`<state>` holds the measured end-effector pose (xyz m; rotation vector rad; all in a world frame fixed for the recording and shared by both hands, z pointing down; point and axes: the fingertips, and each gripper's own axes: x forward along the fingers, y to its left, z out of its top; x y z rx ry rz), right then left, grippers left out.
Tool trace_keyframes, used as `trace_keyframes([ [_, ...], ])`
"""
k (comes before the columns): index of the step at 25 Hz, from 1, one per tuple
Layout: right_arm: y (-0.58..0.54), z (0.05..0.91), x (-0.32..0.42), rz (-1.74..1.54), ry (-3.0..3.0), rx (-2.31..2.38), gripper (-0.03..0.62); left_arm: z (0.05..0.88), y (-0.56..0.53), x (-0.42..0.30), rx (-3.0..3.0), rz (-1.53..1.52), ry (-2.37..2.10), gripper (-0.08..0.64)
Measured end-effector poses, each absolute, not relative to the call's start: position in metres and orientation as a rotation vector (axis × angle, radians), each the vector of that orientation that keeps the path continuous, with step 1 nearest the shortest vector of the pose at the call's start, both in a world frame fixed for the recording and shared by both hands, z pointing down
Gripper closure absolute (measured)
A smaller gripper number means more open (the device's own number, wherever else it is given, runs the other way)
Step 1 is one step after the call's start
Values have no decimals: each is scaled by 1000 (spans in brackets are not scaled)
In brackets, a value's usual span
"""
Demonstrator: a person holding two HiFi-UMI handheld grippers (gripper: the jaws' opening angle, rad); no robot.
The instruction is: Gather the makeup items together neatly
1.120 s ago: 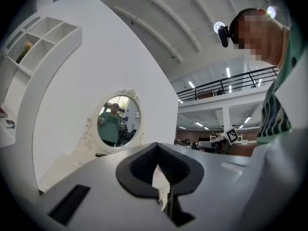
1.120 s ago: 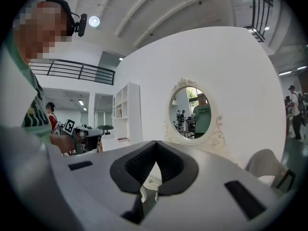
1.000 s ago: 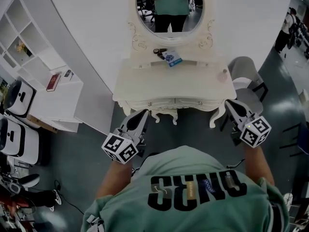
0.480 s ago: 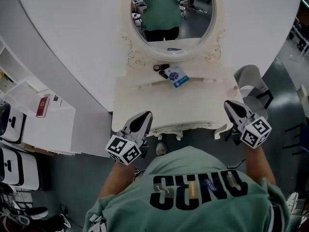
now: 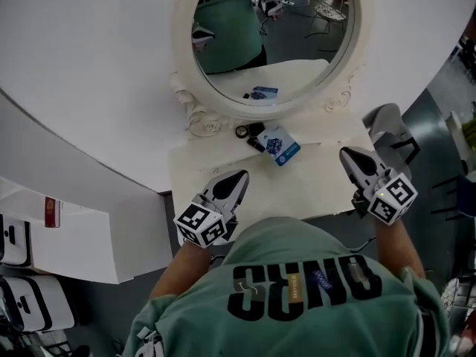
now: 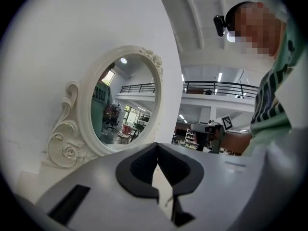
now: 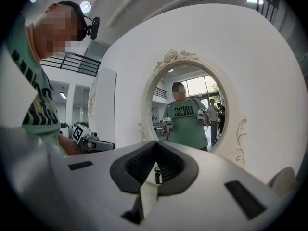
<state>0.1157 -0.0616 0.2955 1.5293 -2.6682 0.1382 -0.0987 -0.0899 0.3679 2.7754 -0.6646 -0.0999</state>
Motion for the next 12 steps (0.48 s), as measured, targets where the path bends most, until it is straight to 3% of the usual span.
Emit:
trace_keyframes([
  [12, -155, 345, 169, 272, -2820, 1161, 597, 468, -149, -14, 2468, 87, -882, 552],
])
